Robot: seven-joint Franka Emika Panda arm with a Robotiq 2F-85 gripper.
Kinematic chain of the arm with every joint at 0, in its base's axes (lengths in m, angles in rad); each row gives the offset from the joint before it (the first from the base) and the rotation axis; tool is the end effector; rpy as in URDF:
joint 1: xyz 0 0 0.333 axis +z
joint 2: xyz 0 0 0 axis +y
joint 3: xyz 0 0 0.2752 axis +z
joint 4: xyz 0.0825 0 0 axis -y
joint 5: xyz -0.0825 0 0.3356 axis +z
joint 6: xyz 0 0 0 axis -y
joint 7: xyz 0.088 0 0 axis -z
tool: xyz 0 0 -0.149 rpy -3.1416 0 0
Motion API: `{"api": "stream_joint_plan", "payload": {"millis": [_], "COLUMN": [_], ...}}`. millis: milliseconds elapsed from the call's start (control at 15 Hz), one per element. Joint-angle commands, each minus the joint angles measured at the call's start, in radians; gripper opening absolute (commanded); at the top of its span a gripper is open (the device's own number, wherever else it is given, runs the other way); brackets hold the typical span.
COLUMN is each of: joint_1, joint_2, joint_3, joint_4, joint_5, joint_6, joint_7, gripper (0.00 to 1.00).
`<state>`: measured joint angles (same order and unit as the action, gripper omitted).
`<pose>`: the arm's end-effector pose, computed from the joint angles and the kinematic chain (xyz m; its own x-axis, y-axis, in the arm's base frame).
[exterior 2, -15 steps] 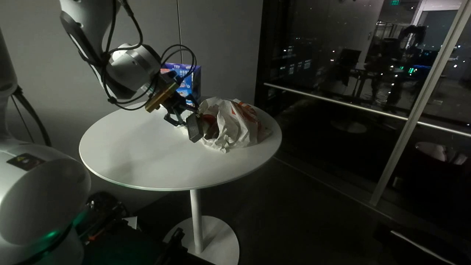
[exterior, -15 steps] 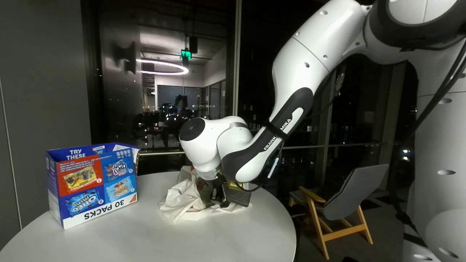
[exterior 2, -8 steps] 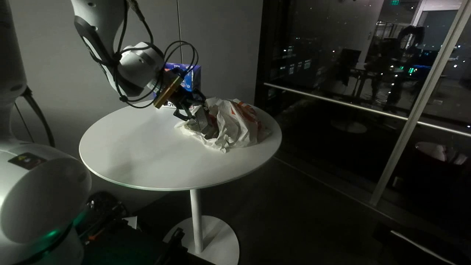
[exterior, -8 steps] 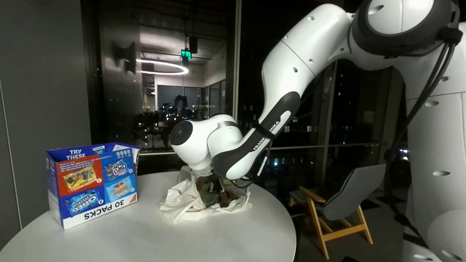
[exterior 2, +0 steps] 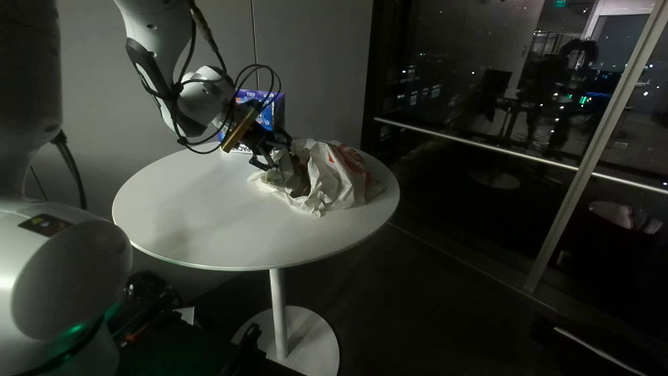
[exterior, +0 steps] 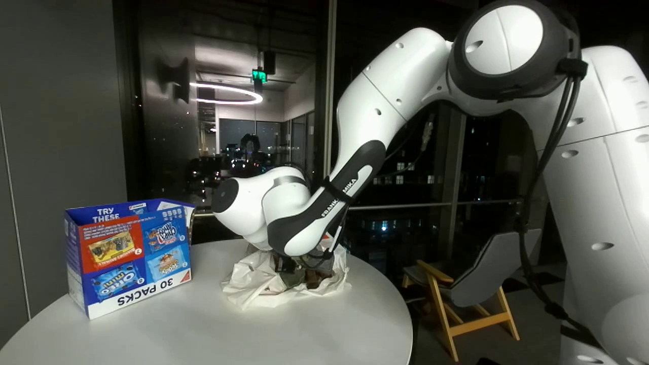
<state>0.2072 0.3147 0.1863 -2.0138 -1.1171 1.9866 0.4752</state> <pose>0.5297 0.1206 0.2673 0.8618 0.4892 -0.1337 0.3975 -0.4879 0.7771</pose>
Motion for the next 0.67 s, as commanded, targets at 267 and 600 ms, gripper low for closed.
{"api": "stream_joint_plan", "payload": {"millis": [267,600], "joint_1": [-0.013,-0.01], "joint_2": [0.012,-0.026], "joint_3": [-0.033,-0.06], "joint_4": [0.034,-0.016], "joint_5": [0.043,-0.042], "joint_6": [0.136,0.18], "joint_7": [0.014,0.019], "gripper": [0.36,0.36]}}
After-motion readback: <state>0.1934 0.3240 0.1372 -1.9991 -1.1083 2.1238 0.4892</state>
